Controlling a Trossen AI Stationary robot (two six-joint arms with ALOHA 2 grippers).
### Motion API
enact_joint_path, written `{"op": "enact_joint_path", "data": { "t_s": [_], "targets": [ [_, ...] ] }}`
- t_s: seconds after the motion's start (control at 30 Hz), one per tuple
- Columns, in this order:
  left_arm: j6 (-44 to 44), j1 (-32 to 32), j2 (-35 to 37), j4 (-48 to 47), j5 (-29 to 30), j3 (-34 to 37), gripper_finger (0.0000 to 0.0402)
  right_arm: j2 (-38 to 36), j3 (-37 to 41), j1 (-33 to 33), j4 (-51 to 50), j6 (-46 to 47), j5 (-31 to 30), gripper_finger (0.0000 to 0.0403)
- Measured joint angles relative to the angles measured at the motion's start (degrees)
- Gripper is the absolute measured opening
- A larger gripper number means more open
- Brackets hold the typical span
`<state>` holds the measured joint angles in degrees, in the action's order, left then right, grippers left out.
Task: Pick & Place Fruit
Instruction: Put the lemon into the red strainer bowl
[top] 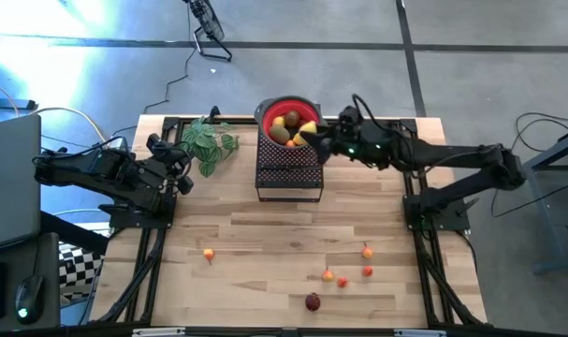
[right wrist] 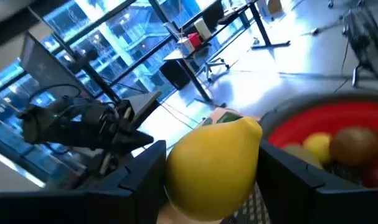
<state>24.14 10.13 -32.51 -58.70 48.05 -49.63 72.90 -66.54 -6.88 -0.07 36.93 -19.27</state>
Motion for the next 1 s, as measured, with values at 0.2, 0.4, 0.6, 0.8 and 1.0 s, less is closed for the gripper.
{"op": "enact_joint_path", "data": {
  "t_s": [0.2,0.4,0.6,0.8,1.0],
  "targets": [
    [-0.04,-0.01,0.02,0.0,0.0,-0.01,0.0,8.42,-11.17,-1.6,-6.14,-6.19,-0.04,0.0205],
    [-0.05,-0.01,0.01,0.0,0.0,-0.01,0.0,16.53,-21.59,-3.57,-17.76,-7.64,0.21,0.0207],
    [-0.04,0.0,0.02,0.0,-0.02,0.0,0.0,21.99,-25.97,-6.07,-23.62,-8.66,1.84,0.0207],
    [-0.06,-0.02,0.02,0.0,0.0,-0.02,0.0,24.59,-25.97,-8.31,-27.24,-8.75,2.73,0.0206],
    [-0.01,-0.02,0.0,-0.02,0.0,0.0,0.0,26.12,-25.97,-9.41,-31.12,-9.38,2.77,0.0209]
  ]
}}
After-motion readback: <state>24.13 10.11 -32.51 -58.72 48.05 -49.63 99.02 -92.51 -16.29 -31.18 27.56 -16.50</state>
